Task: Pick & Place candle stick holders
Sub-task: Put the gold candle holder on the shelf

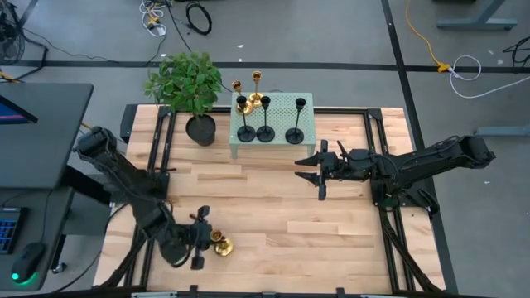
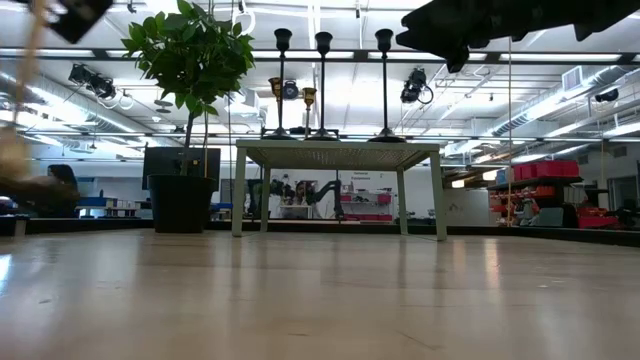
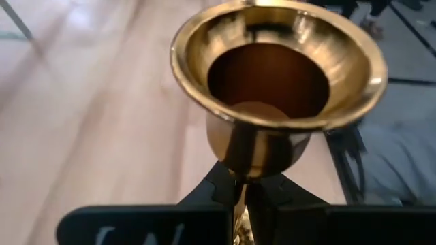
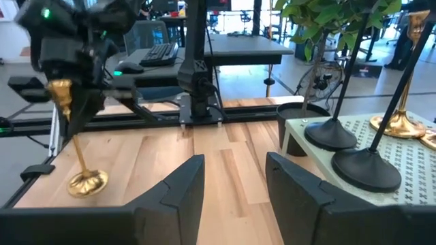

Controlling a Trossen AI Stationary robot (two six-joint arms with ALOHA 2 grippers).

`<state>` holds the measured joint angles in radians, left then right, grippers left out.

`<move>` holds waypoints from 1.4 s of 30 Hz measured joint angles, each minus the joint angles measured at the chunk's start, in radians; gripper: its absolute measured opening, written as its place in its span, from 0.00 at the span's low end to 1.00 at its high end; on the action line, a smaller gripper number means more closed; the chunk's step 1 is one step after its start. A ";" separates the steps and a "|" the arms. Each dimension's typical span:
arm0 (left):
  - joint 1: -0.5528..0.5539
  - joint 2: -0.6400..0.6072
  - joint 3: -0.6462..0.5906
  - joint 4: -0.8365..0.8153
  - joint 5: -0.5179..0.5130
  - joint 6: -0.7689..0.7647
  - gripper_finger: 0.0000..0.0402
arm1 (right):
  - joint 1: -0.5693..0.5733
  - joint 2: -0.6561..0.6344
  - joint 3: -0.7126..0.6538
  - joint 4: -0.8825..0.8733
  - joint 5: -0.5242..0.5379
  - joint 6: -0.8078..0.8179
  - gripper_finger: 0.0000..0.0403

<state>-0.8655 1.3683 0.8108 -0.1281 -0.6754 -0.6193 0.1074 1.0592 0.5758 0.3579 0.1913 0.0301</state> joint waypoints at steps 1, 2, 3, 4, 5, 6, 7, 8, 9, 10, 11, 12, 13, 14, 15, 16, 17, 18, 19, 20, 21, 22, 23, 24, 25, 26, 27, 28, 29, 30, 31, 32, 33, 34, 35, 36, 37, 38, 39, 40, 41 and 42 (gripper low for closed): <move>0.022 -0.013 0.000 0.003 0.008 0.025 0.03 | 0.000 0.000 0.000 -0.005 0.000 0.000 0.39; 0.045 -0.025 0.000 0.003 0.017 0.053 0.03 | 0.000 0.000 0.000 -0.009 0.000 0.000 0.39; 0.070 -0.037 0.000 0.004 0.031 0.084 0.03 | 0.000 0.000 0.000 -0.011 0.000 0.000 0.39; 0.094 -0.046 0.000 0.008 0.049 0.113 0.04 | 0.000 0.000 0.000 -0.013 0.000 0.000 0.39; 0.120 -0.056 0.000 0.014 0.064 0.142 0.04 | 0.000 0.000 0.000 -0.015 0.000 0.001 0.39; 0.145 -0.067 0.000 0.023 0.085 0.174 0.04 | 0.000 0.000 0.000 -0.018 0.000 0.005 0.39; 0.172 -0.076 0.000 0.034 0.109 0.205 0.04 | 0.000 0.000 0.000 -0.017 0.000 0.008 0.39; 0.199 -0.084 0.000 0.051 0.138 0.239 0.04 | 0.000 0.000 0.000 -0.017 0.000 0.008 0.39; 0.226 -0.090 0.000 0.071 0.168 0.270 0.04 | 0.000 0.000 0.000 -0.017 0.000 0.008 0.39; 0.254 -0.094 0.000 0.092 0.197 0.296 0.03 | 0.000 0.000 0.000 -0.017 0.000 0.008 0.39; 0.282 -0.097 0.000 0.112 0.225 0.322 0.03 | 0.000 0.000 0.000 -0.017 0.000 0.008 0.39; 0.310 -0.100 0.000 0.131 0.255 0.350 0.03 | 0.000 0.000 0.000 -0.016 0.000 0.007 0.39; 0.335 -0.103 0.000 0.146 0.282 0.376 0.03 | 0.000 0.000 0.000 -0.017 0.000 0.007 0.39; 0.362 -0.106 0.000 0.164 0.308 0.395 0.03 | 0.000 0.000 0.000 -0.017 0.000 0.005 0.39; 0.391 -0.107 0.000 0.185 0.332 0.409 0.03 | 0.000 0.000 0.000 -0.017 0.001 0.003 0.39; 0.419 -0.107 0.001 0.202 0.361 0.419 0.04 | 0.000 0.000 0.000 -0.017 0.001 0.004 0.39; 0.447 -0.107 0.001 0.210 0.389 0.422 0.04 | 0.000 0.000 0.000 -0.016 0.001 0.004 0.39; 0.475 -0.107 0.001 0.216 0.417 0.423 0.04 | 0.000 0.003 0.000 -0.013 0.001 0.006 0.39; 0.503 -0.106 0.001 0.225 0.447 0.423 0.04 | 0.000 0.006 0.000 -0.014 0.001 0.008 0.39; 0.531 -0.106 0.002 0.234 0.476 0.428 0.04 | 0.000 0.011 0.000 -0.016 0.001 0.008 0.39; 0.559 -0.106 0.009 0.232 0.501 0.437 0.03 | 0.000 0.018 0.000 -0.011 0.001 0.008 0.39; 0.581 -0.106 0.018 0.233 0.523 0.447 0.03 | 0.000 0.025 0.000 -0.012 0.001 0.009 0.39; 0.604 -0.106 0.028 0.233 0.544 0.455 0.03 | 0.000 0.034 0.000 -0.010 0.003 0.011 0.39; 0.625 -0.106 0.042 0.233 0.567 0.473 0.03 | 0.000 0.045 0.000 0.000 0.003 0.011 0.39; 0.644 -0.106 0.057 0.233 0.590 0.490 0.03 | 0.000 0.054 0.000 0.009 0.003 0.011 0.39; 0.663 -0.106 0.075 0.232 0.607 0.503 0.03 | 0.000 0.064 0.000 0.026 0.003 0.011 0.39; 0.679 -0.106 0.093 0.232 0.618 0.514 0.03 | 0.000 0.075 0.000 0.051 0.003 0.011 0.39; 0.694 -0.106 0.112 0.231 0.626 0.527 0.03 | 0.000 0.084 0.000 0.071 0.003 0.010 0.39; 0.708 -0.106 0.130 0.223 0.631 0.542 0.03 | 0.000 0.093 0.000 0.084 0.003 0.007 0.39; 0.721 -0.101 0.152 0.204 0.634 0.556 0.03 | 0.000 0.105 0.000 0.108 0.003 0.006 0.39; 0.735 -0.095 0.174 0.183 0.635 0.571 0.03 | 0.000 0.116 0.000 0.128 0.003 0.006 0.39; 0.746 -0.088 0.195 0.158 0.635 0.583 0.03 | 0.000 0.123 0.000 0.137 0.003 0.006 0.39; 0.758 -0.074 0.217 0.140 0.635 0.596 0.03 | 0.000 0.132 0.000 0.161 0.003 0.007 0.39; 0.768 -0.057 0.242 0.133 0.636 0.606 0.03 | 0.000 0.141 0.000 0.180 0.003 0.006 0.39; 0.778 -0.038 0.266 0.125 0.645 0.617 0.03 | 0.000 0.149 0.000 0.195 0.003 0.006 0.39; 0.789 -0.018 0.290 0.111 0.658 0.628 0.03 | 0.000 0.158 0.000 0.210 0.003 0.006 0.39; 0.799 0.004 0.318 0.095 0.675 0.635 0.03 | 0.000 0.165 0.000 0.221 0.003 0.006 0.39; 0.808 0.030 0.346 0.082 0.695 0.642 0.03 | 0.000 0.172 0.000 0.233 0.003 0.006 0.39; 0.817 0.055 0.376 0.067 0.712 0.650 0.03 | 0.000 0.180 0.000 0.246 0.003 0.006 0.39; 0.824 0.079 0.406 0.045 0.722 0.656 0.03 | 0.000 0.186 0.000 0.256 0.003 0.005 0.39; 0.830 0.106 0.438 0.017 0.729 0.662 0.03 | 0.000 0.189 0.000 0.257 0.003 0.004 0.39; 0.835 0.130 0.471 -0.007 0.732 0.671 0.03 | 0.000 0.191 0.000 0.261 0.003 0.004 0.39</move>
<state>-0.0303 1.4982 1.2821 -0.1350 0.0563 0.0519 0.1074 1.2502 0.5758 0.6187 0.1940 0.0341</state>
